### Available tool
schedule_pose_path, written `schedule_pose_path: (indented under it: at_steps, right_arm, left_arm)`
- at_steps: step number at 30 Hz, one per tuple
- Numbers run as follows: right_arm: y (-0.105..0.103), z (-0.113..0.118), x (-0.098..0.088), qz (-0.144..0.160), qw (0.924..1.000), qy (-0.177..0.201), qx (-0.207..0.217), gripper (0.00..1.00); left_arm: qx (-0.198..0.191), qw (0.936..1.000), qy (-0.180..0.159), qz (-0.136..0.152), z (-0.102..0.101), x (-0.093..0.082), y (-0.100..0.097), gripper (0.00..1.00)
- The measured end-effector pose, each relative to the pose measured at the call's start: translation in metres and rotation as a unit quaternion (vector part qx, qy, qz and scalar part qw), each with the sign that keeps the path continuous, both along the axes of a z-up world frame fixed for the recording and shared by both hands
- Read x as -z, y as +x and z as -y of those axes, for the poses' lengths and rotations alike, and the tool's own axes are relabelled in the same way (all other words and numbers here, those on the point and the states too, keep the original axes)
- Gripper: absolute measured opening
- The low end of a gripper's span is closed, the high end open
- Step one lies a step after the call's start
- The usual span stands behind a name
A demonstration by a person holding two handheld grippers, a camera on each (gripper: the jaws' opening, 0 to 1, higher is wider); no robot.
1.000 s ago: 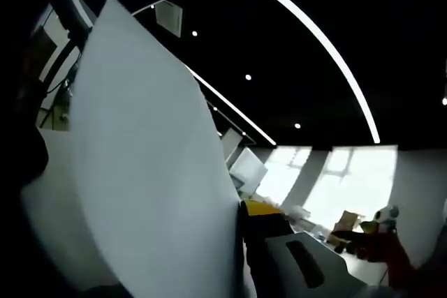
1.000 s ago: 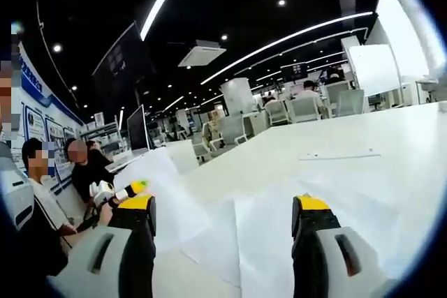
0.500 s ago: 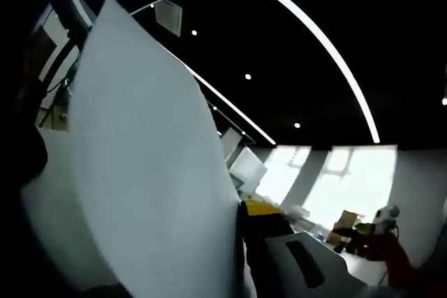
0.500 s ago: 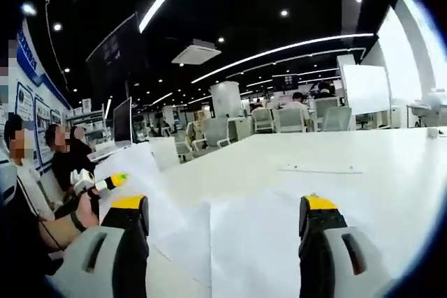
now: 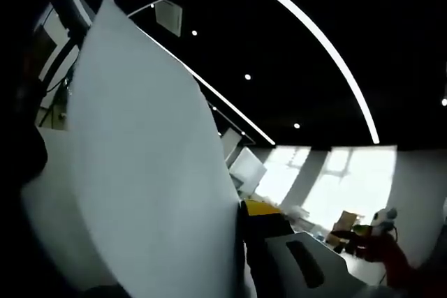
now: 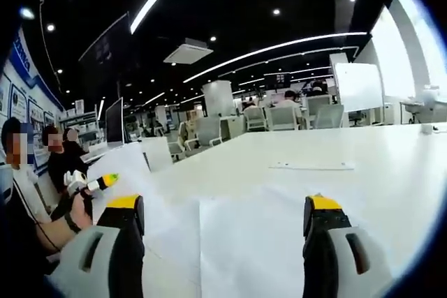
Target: Organize the stack of printing papers by aligning and flattening the scattered papers on the table
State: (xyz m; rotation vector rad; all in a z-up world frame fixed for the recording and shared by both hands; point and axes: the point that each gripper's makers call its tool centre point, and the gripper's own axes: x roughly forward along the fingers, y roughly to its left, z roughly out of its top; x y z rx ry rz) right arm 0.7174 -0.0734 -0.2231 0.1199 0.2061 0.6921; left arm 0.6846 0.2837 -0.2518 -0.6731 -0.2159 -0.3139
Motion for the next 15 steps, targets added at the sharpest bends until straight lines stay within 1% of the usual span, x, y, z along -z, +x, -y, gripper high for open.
schedule_pose_path:
  at_steps: [5,15]
  right_arm:
    - [0.004,0.007,0.002,-0.004,0.9999,0.001,0.01,0.9]
    - [0.014,0.02,0.011,-0.009,0.9995,-0.009,0.031,0.9]
  left_arm:
    - [0.0,1.0,0.0,0.0,0.0,0.0,0.0,0.07]
    - [0.0,1.0,0.0,0.0,0.0,0.0,0.0,0.07]
